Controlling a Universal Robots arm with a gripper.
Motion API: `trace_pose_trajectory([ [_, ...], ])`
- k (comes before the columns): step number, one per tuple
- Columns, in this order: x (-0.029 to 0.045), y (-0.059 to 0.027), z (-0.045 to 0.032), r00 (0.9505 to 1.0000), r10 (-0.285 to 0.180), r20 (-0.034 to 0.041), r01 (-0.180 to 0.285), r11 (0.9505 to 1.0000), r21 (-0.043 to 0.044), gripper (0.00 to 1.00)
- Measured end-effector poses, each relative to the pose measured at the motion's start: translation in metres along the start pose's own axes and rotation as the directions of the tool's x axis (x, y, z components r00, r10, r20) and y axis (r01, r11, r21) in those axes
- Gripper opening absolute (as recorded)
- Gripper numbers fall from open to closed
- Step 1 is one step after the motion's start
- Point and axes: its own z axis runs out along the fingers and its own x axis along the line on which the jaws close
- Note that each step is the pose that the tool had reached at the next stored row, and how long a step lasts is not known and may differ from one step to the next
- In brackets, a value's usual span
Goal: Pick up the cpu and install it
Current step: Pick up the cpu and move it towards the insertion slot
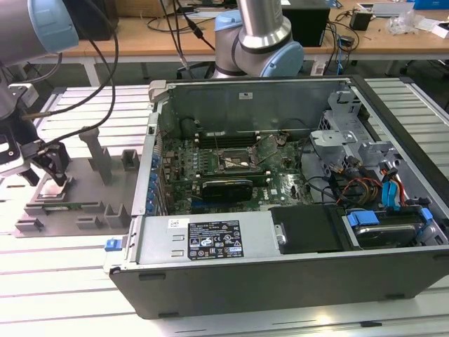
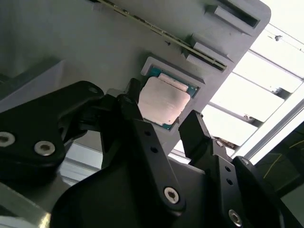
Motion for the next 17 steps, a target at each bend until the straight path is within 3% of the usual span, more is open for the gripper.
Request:
trace_pose_trajectory([
  [6,0.0019,0.0038,0.0126,1.0000,-0.003,-0.0002,0.003,1.0000,-0.0004,0.60],
  [12,0.0020,0.0040,0.0130,1.0000,-0.003,-0.0002,0.003,1.0000,-0.0005,0.60],
  [14,0.0020,0.0040,0.0132,1.0000,-0.003,-0.0002,0.003,1.0000,-0.0005,0.68],
  [17,0.0022,0.0048,0.0151,0.9999,-0.015,-0.0006,0.015,0.9999,0.0004,0.68],
])
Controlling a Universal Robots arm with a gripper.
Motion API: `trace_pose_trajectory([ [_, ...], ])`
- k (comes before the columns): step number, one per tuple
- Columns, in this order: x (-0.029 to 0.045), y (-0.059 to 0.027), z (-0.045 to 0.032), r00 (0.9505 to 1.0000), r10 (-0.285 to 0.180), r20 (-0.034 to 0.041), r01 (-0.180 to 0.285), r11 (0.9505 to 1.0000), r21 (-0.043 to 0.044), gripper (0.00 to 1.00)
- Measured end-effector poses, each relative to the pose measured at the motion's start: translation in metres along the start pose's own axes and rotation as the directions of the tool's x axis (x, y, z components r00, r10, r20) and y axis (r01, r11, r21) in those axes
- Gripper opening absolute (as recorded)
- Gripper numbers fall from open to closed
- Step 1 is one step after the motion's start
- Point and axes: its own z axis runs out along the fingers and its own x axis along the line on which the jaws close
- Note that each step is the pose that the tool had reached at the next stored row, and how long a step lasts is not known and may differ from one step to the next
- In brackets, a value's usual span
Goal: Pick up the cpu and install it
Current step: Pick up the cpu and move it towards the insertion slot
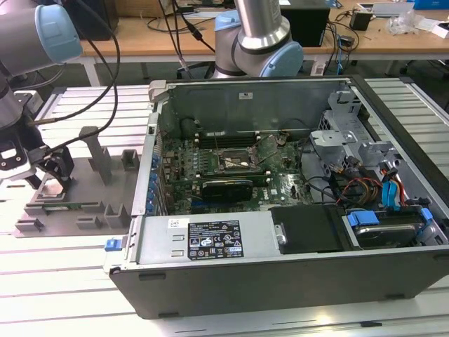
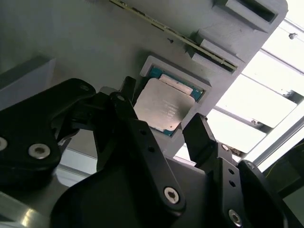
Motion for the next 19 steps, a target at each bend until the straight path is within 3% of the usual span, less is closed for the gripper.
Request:
trace_pose_trajectory([
  [5,0.0000,0.0007,0.0017,0.9998,-0.021,-0.0009,0.021,0.9997,0.0117,0.68],
  [19,0.0009,0.0039,0.0096,0.9998,-0.022,-0.0011,0.022,0.9997,0.0103,0.68],
])
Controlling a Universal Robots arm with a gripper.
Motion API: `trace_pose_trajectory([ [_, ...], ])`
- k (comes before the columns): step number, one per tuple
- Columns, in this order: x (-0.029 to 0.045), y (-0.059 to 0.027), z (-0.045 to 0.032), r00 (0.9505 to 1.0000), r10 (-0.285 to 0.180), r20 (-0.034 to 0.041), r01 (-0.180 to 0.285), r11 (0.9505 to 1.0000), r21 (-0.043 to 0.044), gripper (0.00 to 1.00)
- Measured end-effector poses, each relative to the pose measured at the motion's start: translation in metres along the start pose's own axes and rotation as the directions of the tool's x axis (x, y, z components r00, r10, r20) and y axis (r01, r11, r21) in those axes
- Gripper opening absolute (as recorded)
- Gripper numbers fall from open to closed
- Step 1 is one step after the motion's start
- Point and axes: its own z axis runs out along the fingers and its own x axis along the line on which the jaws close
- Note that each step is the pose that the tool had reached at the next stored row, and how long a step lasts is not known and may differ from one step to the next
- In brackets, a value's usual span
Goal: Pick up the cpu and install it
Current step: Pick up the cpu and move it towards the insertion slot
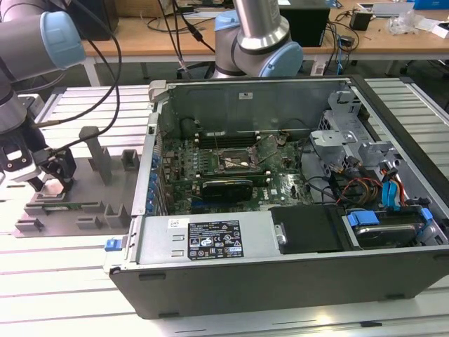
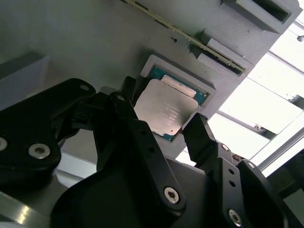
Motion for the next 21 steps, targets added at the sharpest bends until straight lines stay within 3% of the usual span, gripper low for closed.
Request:
trace_pose_trajectory([
  [21,0.0034,0.0020,0.0043,1.0000,0.000,-0.0010,0.000,1.0000,0.0029,0.68],
])
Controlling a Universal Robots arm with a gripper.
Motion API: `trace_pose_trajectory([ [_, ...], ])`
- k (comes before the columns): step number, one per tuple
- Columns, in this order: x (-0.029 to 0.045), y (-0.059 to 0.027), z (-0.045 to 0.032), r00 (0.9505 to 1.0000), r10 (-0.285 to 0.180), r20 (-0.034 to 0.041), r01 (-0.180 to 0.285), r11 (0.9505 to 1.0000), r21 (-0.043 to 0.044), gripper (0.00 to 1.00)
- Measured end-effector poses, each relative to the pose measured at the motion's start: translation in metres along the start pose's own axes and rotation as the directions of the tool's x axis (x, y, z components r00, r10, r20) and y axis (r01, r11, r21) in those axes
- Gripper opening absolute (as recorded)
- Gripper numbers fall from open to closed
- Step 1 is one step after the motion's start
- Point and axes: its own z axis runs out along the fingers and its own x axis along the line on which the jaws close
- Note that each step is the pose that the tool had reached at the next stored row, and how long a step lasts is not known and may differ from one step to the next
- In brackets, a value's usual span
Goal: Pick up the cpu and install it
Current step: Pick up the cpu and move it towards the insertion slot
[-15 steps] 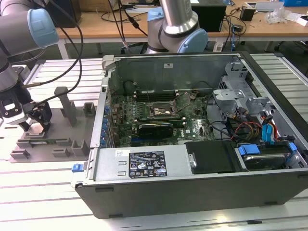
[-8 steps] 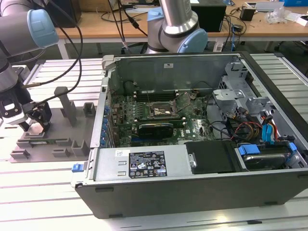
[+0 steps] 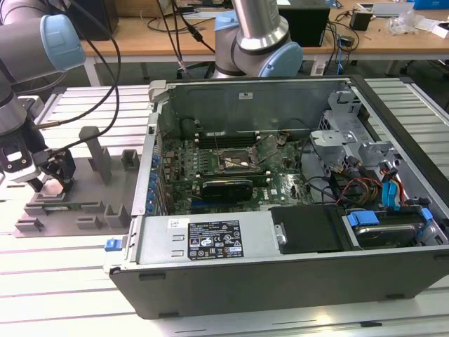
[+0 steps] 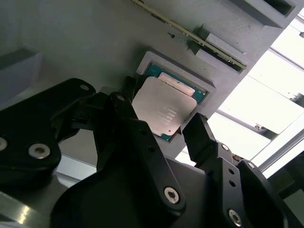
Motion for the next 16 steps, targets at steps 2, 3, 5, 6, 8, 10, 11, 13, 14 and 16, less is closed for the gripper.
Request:
trace_pose_trajectory([
  [2,0.0000,0.0000,0.0000,1.0000,0.000,0.0000,0.000,1.0000,0.0000,0.68],
  [3,0.0000,0.0000,0.0000,1.0000,0.000,0.0000,0.000,1.0000,0.0000,0.68],
  [5,0.0000,0.0000,0.0000,1.0000,0.000,0.0000,0.000,1.0000,0.0001,0.66],
  [6,0.0000,0.0000,0.0001,1.0000,0.000,0.0000,0.000,1.0000,0.0001,0.59],
  [8,0.0000,0.0000,0.0001,1.0000,0.000,0.0000,0.000,1.0000,0.0001,0.59],
  [10,0.0000,0.0000,0.0001,1.0000,0.000,0.0000,0.000,1.0000,0.0002,0.59],
  [11,0.0000,0.0000,0.0001,1.0000,0.000,0.0000,0.000,1.0000,0.0002,0.59],
  [13,0.0000,0.0000,0.0001,1.0000,0.000,-0.0001,0.000,1.0000,0.0003,0.60],
  [14,0.0000,0.0000,0.0001,1.0000,0.000,0.0000,0.000,1.0000,0.0003,0.60],
  [16,0.0000,0.0000,0.0001,1.0000,0.000,-0.0001,0.000,1.0000,0.0003,0.66],
])
